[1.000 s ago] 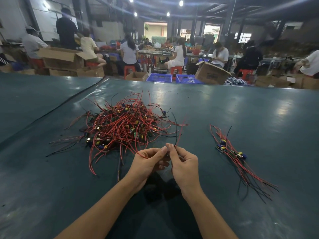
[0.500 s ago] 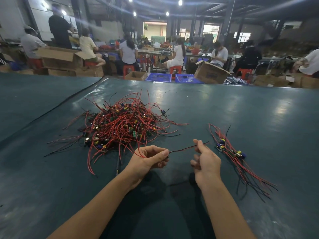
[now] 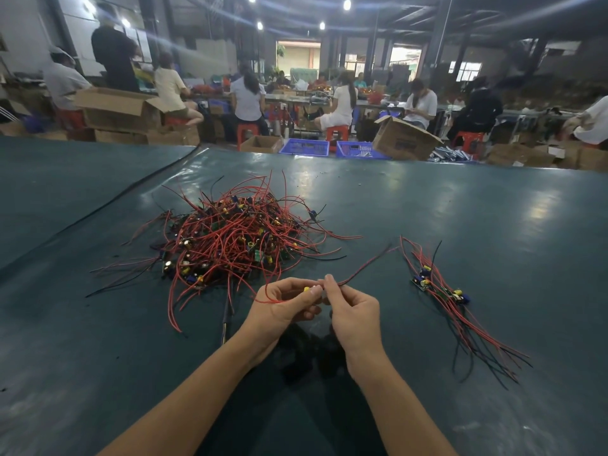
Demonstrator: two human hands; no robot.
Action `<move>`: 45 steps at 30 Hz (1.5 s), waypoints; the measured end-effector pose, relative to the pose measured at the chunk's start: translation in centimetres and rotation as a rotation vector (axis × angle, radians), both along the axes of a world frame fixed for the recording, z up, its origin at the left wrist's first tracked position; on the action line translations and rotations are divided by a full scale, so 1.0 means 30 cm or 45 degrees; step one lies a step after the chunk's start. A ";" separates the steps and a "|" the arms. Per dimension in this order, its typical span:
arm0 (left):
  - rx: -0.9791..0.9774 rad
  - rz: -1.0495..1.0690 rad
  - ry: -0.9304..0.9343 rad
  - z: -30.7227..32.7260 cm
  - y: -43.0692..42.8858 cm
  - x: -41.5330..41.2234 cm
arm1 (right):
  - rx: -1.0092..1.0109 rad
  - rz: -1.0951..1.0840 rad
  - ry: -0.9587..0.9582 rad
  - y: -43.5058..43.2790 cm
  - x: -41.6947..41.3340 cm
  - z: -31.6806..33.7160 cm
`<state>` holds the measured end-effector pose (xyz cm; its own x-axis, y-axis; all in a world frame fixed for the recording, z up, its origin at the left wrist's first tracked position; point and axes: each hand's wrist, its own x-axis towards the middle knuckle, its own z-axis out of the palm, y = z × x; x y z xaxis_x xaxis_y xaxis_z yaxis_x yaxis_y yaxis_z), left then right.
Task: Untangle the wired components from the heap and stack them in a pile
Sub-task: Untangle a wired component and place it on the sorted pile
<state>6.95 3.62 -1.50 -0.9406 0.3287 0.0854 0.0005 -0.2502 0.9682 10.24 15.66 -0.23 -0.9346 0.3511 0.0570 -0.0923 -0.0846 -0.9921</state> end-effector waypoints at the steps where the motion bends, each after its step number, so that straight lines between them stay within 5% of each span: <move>1: -0.016 -0.021 0.004 0.001 0.002 -0.001 | -0.014 -0.042 -0.024 0.006 -0.003 0.002; 8: 0.084 -0.069 -0.101 0.017 -0.005 -0.019 | -0.444 -0.357 -0.076 0.135 -0.034 0.034; 21: 0.451 0.157 -0.449 0.027 -0.014 -0.038 | -0.458 -0.086 0.303 0.109 -0.009 0.039; 24: 0.415 0.101 -0.460 0.034 -0.020 -0.038 | -0.441 -0.030 0.260 0.115 -0.008 0.036; 32: 0.184 -0.211 -0.324 0.011 -0.010 -0.027 | 0.078 0.181 0.005 0.031 0.005 0.019; 45: 0.120 -0.120 -0.366 0.004 -0.009 -0.023 | -0.449 0.122 -0.115 0.023 0.005 0.040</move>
<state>6.26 3.34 -1.39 -0.8964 0.4186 -0.1455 -0.2975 -0.3249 0.8978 10.39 16.34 0.96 -0.9600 0.2450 -0.1356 0.0189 -0.4263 -0.9044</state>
